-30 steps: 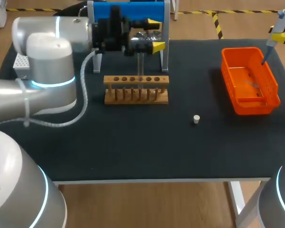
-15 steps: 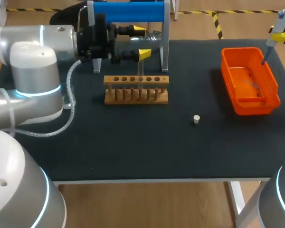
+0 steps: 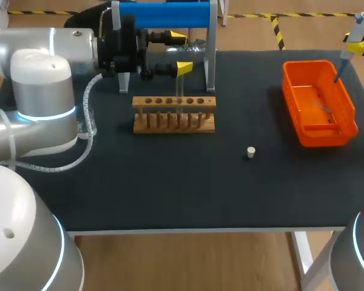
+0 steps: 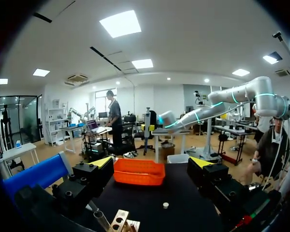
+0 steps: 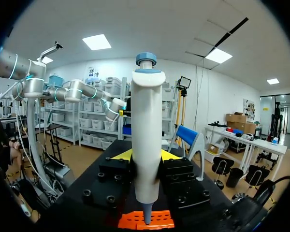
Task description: Invert the test tube, pick up the pipette, mount the tip to pipette, aspirate from beaker and dispense into the tube, eject the tip, return the pipette, and cap with the stopper.
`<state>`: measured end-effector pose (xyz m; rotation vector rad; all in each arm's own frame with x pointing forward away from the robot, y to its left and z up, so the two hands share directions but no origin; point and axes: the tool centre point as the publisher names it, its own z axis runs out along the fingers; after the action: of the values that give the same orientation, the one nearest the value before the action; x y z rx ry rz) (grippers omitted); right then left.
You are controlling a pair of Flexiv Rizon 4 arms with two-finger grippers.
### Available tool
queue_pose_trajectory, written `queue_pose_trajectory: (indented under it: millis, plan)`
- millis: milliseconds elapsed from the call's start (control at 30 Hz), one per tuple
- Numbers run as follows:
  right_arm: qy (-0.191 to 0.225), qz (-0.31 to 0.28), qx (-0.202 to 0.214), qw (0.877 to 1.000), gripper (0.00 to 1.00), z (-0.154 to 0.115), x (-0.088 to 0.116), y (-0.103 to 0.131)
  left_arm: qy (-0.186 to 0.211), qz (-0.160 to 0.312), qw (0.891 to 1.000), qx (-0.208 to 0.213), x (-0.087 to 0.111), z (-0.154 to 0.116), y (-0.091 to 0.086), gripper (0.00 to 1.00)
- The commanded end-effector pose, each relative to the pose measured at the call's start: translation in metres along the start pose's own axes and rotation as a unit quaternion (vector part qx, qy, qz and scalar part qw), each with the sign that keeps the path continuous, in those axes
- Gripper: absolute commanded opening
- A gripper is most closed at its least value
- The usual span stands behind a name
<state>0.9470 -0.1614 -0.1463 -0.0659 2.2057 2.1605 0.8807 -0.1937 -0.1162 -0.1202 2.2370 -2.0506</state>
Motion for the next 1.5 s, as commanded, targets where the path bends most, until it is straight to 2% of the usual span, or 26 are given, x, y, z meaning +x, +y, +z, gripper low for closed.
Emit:
queue_pose_trajectory:
  millis: [33, 367, 967, 1267, 1500]
  plan:
    - [0.000, 0.000, 0.002, 1.000, 0.00, 0.000, 0.000, 0.001, 0.000, -0.001, 1.000, -0.002, -0.001, 0.000, -0.001, 1.00]
    - [0.000, 0.000, 0.002, 1.000, 0.00, 0.000, 0.000, 0.001, 0.000, -0.001, 1.000, -0.002, -0.001, 0.000, -0.001, 1.00]
    - [0.013, -0.024, 0.021, 0.999, 0.00, 0.106, 0.072, 0.021, 0.000, -0.001, 1.000, -0.002, -0.001, 0.000, -0.001, 1.00]
    - [0.029, -0.026, 0.026, 0.999, 0.00, 0.164, 0.085, 0.014, 0.000, -0.001, 1.000, -0.002, -0.001, 0.000, -0.001, 1.00]
    - [0.032, -0.033, 0.028, 0.999, 0.00, 0.200, 0.083, 0.009, 0.000, -0.001, 1.000, -0.002, -0.001, 0.000, -0.001, 1.00]
